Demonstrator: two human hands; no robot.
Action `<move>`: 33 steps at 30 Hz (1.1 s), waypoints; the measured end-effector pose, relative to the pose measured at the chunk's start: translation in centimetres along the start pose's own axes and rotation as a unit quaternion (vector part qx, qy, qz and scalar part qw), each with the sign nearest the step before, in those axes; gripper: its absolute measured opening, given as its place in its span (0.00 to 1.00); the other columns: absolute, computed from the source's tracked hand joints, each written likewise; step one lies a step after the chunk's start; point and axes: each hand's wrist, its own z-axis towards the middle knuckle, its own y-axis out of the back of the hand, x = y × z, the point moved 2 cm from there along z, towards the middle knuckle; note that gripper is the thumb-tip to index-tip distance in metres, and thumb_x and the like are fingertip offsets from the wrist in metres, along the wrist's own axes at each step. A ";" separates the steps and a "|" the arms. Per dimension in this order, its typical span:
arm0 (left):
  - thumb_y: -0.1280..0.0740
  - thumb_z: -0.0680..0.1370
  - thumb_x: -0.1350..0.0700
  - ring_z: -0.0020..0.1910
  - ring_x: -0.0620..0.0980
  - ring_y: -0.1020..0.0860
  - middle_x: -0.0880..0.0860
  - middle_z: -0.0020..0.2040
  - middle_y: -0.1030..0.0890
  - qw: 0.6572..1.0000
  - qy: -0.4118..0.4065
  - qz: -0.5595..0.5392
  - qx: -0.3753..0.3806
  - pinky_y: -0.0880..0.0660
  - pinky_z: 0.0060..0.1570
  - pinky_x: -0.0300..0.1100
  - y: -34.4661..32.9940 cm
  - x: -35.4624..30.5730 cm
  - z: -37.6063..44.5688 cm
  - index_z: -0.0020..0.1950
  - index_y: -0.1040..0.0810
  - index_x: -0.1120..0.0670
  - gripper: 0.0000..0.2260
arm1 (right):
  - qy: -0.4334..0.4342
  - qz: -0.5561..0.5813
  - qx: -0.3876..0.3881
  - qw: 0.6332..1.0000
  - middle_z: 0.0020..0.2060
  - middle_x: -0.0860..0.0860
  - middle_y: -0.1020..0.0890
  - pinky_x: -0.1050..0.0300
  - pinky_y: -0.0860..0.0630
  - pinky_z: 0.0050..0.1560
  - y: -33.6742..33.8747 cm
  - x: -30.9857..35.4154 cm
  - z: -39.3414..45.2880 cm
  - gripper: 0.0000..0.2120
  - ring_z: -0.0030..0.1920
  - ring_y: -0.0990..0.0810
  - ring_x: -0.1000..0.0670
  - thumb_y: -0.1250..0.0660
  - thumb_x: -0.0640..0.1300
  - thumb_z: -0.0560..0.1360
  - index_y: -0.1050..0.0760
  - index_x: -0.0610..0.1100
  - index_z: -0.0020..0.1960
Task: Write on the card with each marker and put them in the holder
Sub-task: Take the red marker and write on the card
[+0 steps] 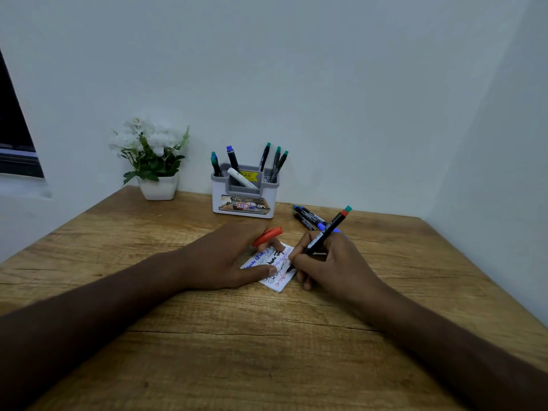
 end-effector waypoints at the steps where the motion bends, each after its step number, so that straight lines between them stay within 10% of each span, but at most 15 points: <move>1: 0.30 0.79 0.38 0.53 0.32 0.26 0.32 0.54 0.25 1.000 0.001 0.002 -0.002 0.33 0.48 0.26 0.0 0.0 0.0 0.64 0.25 0.45 0.18 | -0.003 0.003 -0.003 1.000 0.37 0.41 0.13 0.54 0.18 0.41 0.0 0.0 0.0 0.04 0.32 0.17 0.50 0.30 0.40 0.80 0.19 0.39 0.50; 9: 0.35 0.79 0.32 0.54 0.42 0.23 0.40 0.57 0.22 1.000 0.010 0.009 0.016 0.23 0.53 0.47 -0.1 0.3 0.1 0.65 0.25 0.46 0.23 | -0.012 0.001 -0.016 1.000 0.36 0.44 0.12 0.56 0.17 0.40 0.1 0.0 0.0 0.02 0.31 0.16 0.51 0.29 0.40 0.80 0.19 0.41 0.50; 20: 0.51 0.88 0.42 0.52 0.41 0.26 0.38 0.51 0.24 0.998 0.039 -0.044 0.021 0.30 0.51 0.38 0.1 -0.2 -0.3 0.64 0.26 0.41 0.15 | 0.016 0.341 -0.061 0.938 0.45 0.35 0.13 0.54 0.13 0.46 1.3 -0.2 0.9 0.08 0.42 0.12 0.43 0.36 0.28 0.81 0.18 0.30 0.51; 33: 0.50 0.88 0.43 0.53 0.35 0.27 0.34 0.51 0.25 0.997 0.054 -0.040 0.037 0.34 0.49 0.30 0.2 -0.5 -0.1 0.60 0.29 0.33 0.11 | 0.044 0.355 -0.096 0.929 0.47 0.31 0.14 0.54 0.13 0.43 1.2 0.6 0.6 0.04 0.40 0.13 0.43 0.33 0.29 0.81 0.21 0.35 0.50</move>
